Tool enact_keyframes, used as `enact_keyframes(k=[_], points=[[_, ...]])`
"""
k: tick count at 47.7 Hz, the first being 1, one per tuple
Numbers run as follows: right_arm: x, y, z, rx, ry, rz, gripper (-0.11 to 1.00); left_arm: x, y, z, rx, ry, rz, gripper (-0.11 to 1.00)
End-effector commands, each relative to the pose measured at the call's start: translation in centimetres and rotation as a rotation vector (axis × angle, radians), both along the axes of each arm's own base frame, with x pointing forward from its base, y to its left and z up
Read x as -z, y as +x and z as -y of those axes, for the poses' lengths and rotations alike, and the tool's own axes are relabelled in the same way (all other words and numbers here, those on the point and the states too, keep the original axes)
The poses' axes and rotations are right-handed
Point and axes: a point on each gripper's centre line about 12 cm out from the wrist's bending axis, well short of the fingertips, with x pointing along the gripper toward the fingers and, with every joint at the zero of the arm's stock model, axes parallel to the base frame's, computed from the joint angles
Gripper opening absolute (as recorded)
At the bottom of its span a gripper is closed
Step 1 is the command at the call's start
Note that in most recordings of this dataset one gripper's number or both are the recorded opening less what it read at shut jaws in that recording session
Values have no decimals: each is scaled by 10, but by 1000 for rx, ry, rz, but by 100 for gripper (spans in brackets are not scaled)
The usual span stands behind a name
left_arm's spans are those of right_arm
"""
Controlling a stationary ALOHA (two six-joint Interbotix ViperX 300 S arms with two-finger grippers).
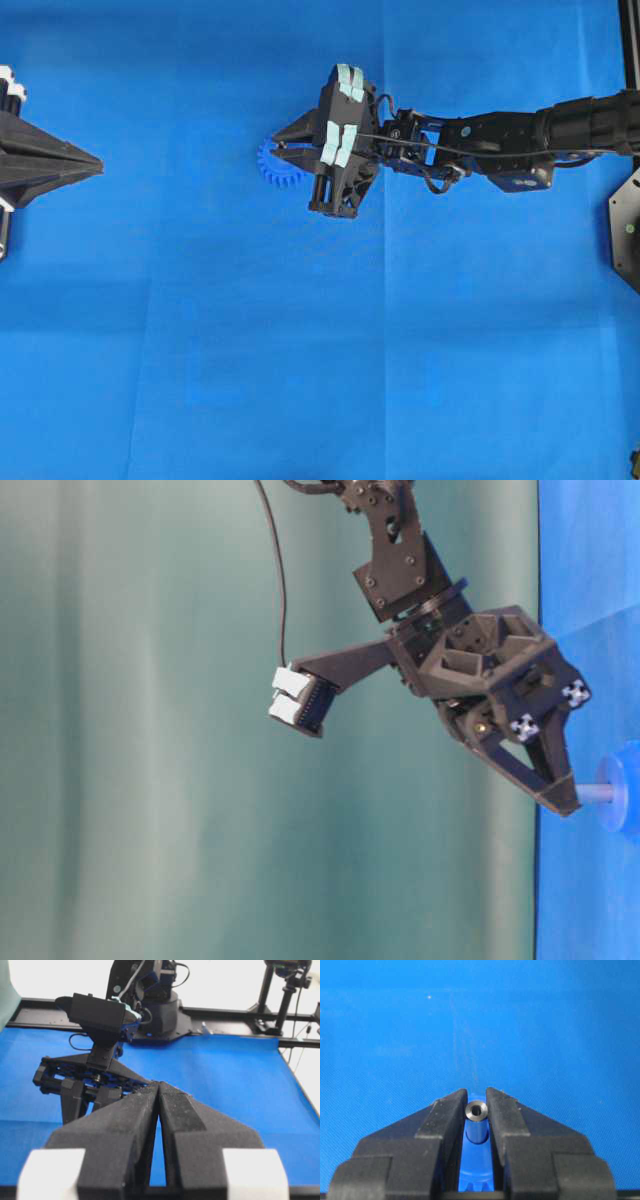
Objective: Insert the shaft placed at a random location into the center hole of the small gear at another random location.
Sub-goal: 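Align the shaft over the gear's center hole and lower it in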
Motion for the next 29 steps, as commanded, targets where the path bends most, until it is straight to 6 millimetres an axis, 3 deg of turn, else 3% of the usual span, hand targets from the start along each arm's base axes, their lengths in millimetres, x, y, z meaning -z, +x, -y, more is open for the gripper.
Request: enact_keyframes(k=[1, 29], points=[[-15, 7, 3, 8, -7, 53, 4, -4, 1, 1, 3, -2, 9, 0], [1, 7, 7, 17, -5, 29, 4, -4, 1, 1, 3, -2, 9, 0]])
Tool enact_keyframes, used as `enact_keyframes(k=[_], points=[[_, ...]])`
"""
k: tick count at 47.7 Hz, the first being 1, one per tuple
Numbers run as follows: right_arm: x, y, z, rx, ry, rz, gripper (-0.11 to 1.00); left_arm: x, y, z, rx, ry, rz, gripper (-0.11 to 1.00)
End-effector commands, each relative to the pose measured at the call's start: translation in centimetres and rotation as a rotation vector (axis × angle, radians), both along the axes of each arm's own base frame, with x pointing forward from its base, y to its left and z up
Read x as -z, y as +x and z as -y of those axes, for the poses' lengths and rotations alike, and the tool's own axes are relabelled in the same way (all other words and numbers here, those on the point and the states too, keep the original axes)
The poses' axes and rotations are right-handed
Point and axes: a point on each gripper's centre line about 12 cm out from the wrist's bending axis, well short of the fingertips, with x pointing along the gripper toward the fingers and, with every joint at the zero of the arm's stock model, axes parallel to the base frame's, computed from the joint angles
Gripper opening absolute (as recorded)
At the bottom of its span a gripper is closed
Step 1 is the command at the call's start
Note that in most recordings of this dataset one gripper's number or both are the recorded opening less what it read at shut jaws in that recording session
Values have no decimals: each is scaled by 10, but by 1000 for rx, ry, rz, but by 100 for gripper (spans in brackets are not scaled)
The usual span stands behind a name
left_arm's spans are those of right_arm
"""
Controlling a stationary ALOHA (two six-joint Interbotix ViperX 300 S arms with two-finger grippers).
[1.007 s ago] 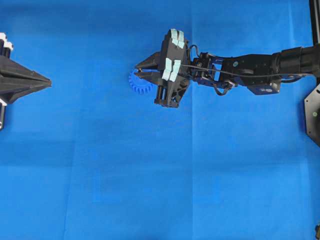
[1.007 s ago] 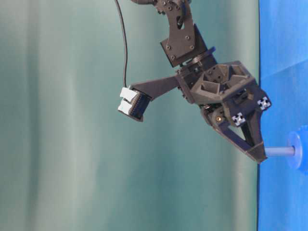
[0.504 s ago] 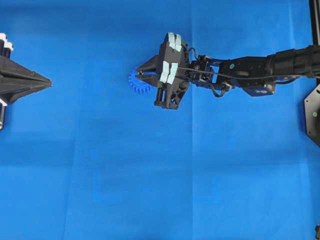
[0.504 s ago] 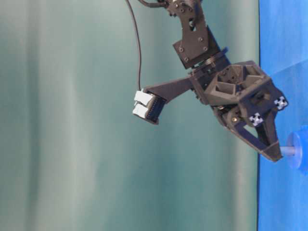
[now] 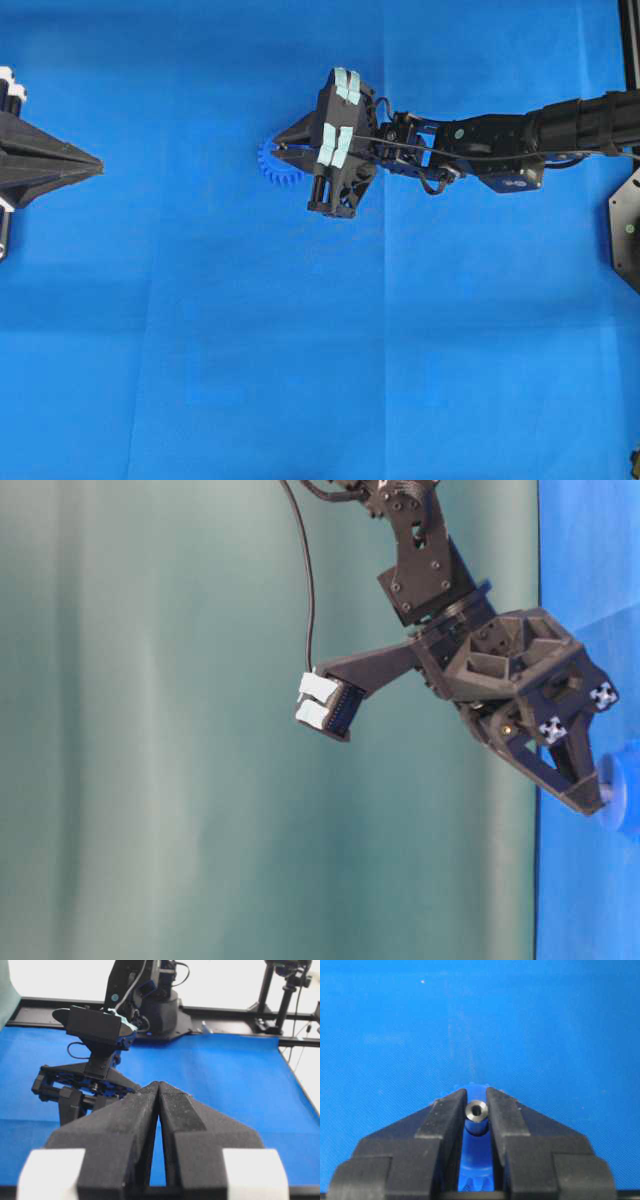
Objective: Insert the shaft placed at a random location into the center hole of the small gear at another random location.
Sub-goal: 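Align the shaft over the gear's center hole and lower it in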
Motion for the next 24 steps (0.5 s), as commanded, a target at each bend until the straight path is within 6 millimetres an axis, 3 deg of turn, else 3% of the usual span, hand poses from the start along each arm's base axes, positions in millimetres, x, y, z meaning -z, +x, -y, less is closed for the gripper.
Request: enact_keyframes(k=[1, 24], points=[[-13, 6, 3, 5, -9, 43, 4, -4, 1, 1, 3, -3, 11, 0], [-7, 6, 3, 5, -5, 29, 4, -2, 1, 0, 3, -5, 6, 0]])
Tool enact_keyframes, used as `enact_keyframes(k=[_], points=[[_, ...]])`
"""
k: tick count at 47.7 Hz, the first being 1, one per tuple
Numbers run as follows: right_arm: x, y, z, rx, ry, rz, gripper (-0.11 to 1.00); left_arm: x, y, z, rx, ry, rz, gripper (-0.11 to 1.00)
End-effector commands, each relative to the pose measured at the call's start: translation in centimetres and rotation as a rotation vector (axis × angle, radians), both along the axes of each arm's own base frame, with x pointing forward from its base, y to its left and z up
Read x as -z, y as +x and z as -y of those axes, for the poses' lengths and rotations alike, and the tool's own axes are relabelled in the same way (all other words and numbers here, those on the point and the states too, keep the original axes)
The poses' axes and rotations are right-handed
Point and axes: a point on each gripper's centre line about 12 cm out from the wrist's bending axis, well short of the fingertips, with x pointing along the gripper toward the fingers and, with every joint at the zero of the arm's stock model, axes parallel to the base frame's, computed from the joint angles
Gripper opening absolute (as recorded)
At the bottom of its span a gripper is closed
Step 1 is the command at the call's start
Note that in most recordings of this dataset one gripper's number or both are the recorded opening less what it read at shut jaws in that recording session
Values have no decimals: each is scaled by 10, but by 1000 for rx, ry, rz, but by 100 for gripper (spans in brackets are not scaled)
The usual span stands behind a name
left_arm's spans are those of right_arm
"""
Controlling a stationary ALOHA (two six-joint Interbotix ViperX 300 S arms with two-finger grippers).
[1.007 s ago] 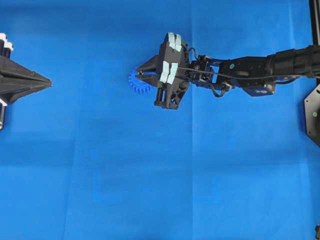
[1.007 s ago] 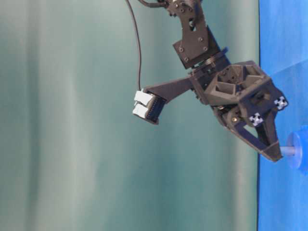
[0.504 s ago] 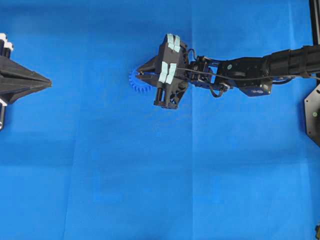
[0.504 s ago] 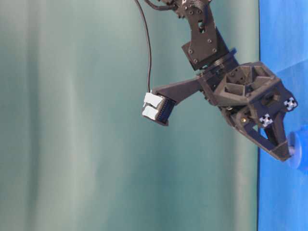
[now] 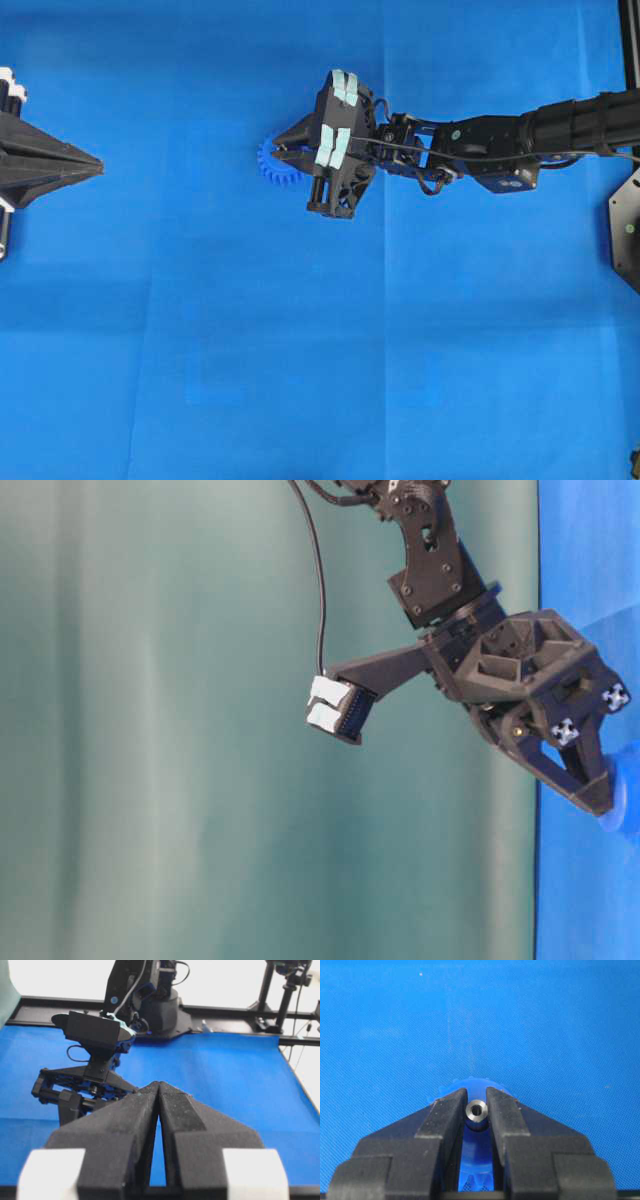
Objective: Insert the shaft placed at a random location into the center hole of the small gear at another random location.
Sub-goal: 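Align the shaft over the gear's center hole and lower it in, then open the right gripper and raise it away from the gear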
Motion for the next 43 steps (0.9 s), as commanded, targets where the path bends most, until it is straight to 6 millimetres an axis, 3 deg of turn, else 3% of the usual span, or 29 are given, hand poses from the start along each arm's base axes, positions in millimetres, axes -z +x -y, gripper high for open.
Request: enact_keyframes(k=[1, 19, 24, 35, 43], points=[[-12, 5, 2, 6, -5, 38, 4, -4, 2, 1, 3, -3, 11, 0], [-11, 5, 2, 5, -2, 28, 6, -4, 1, 0, 1, -3, 11, 0], [-12, 4, 2, 5, -1, 26, 21, -4, 1, 0, 2, -2, 9, 0], [-20, 4, 2, 5, -4, 44, 75, -4, 1, 0, 1, -3, 9, 0], [-41, -1, 1, 4, -10, 82, 75, -5, 2, 1, 3, -3, 12, 0]])
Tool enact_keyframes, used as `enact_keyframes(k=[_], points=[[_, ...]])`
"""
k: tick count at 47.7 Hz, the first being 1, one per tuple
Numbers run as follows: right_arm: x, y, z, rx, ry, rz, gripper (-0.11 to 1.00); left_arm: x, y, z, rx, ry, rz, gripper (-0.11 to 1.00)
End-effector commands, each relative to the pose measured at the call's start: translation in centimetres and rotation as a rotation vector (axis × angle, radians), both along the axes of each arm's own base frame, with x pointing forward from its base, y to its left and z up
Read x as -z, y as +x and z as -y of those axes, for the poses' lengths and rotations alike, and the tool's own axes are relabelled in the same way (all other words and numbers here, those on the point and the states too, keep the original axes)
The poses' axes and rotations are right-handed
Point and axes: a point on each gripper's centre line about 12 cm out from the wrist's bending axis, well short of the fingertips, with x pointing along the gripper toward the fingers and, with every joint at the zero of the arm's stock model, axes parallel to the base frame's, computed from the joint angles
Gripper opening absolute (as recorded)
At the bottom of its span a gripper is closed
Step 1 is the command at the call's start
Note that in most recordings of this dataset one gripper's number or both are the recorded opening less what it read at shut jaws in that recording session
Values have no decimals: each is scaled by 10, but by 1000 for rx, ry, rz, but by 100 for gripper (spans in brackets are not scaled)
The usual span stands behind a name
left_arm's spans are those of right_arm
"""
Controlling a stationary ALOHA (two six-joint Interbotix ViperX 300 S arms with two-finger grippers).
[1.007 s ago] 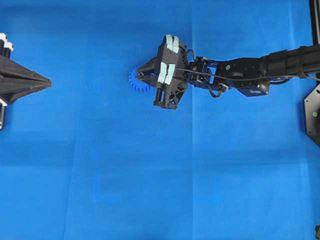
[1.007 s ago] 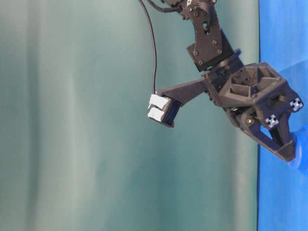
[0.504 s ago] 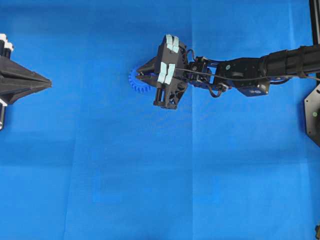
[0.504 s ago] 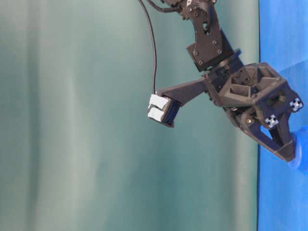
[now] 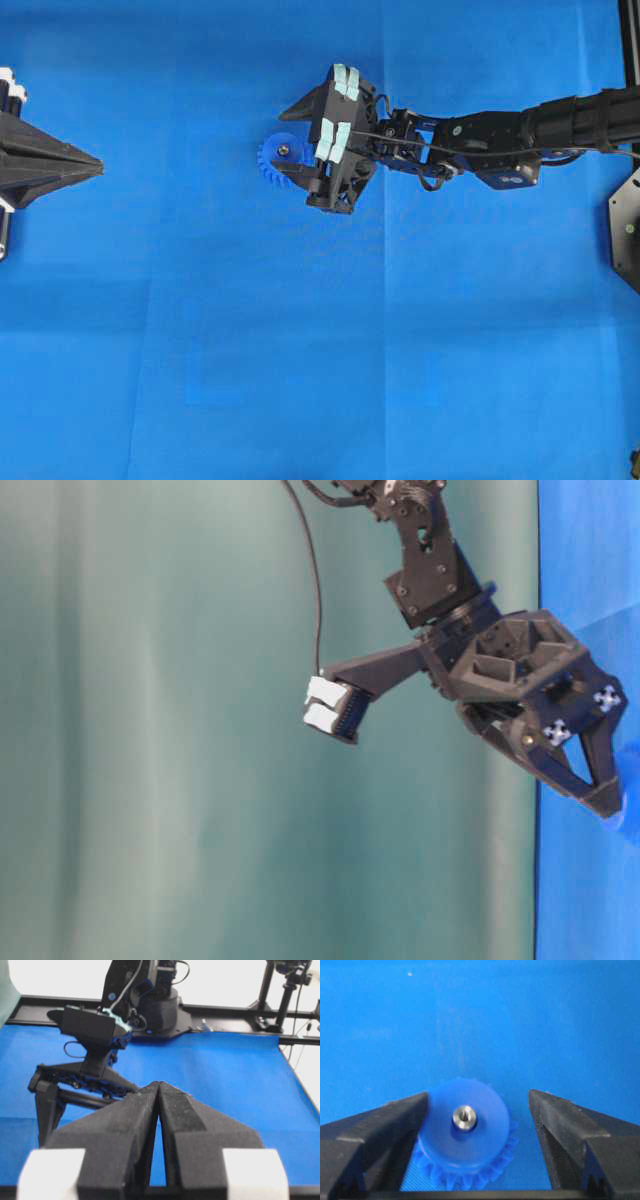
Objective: Insert the shaft placed at a random location into the center hole of the small gear at another random location.
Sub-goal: 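Open the right gripper and raise it away from the gear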
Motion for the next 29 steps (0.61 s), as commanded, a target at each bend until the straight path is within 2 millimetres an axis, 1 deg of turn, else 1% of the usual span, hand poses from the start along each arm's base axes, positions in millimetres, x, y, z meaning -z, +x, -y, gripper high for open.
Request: enact_keyframes(k=[1, 11, 20, 29], points=[[-37, -1, -1, -3, -14, 80, 75, -4, 1, 1, 3, -2, 9, 0], [-66, -10, -4, -8, -17, 114, 75, -5, 1, 0, 2, -2, 12, 0], [-99, -21, -7, -15, -15, 143, 75, -5, 1, 1, 3, -2, 12, 0], [-123, -32, -9, -20, -20, 177, 75, -4, 1, 0, 1, -5, 11, 0]])
